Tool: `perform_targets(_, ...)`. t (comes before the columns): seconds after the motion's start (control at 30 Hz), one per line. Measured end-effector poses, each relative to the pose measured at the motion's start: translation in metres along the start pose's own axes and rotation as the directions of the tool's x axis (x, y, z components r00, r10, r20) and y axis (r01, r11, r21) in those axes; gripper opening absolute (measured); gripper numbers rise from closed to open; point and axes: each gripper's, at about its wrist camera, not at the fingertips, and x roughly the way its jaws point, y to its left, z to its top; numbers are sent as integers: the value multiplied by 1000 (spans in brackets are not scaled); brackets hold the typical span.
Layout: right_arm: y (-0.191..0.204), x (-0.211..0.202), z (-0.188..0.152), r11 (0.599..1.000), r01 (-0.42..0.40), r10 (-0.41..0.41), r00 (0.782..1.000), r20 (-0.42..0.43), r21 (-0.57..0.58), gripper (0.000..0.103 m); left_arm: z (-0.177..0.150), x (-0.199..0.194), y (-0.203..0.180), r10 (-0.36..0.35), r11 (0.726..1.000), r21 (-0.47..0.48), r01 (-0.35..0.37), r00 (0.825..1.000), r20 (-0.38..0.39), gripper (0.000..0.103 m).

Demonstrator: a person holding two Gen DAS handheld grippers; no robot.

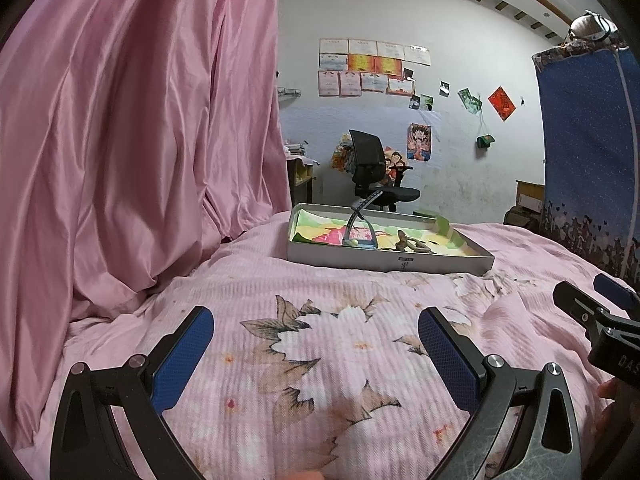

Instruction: Organize jewelry

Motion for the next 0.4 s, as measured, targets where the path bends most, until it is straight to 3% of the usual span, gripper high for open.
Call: perform_targets(0.4, 0, 0, 1, 1000, 0, 0, 1000, 0, 0, 102, 1, 1, 2, -1, 1000, 5, 1, 1000, 2, 103)
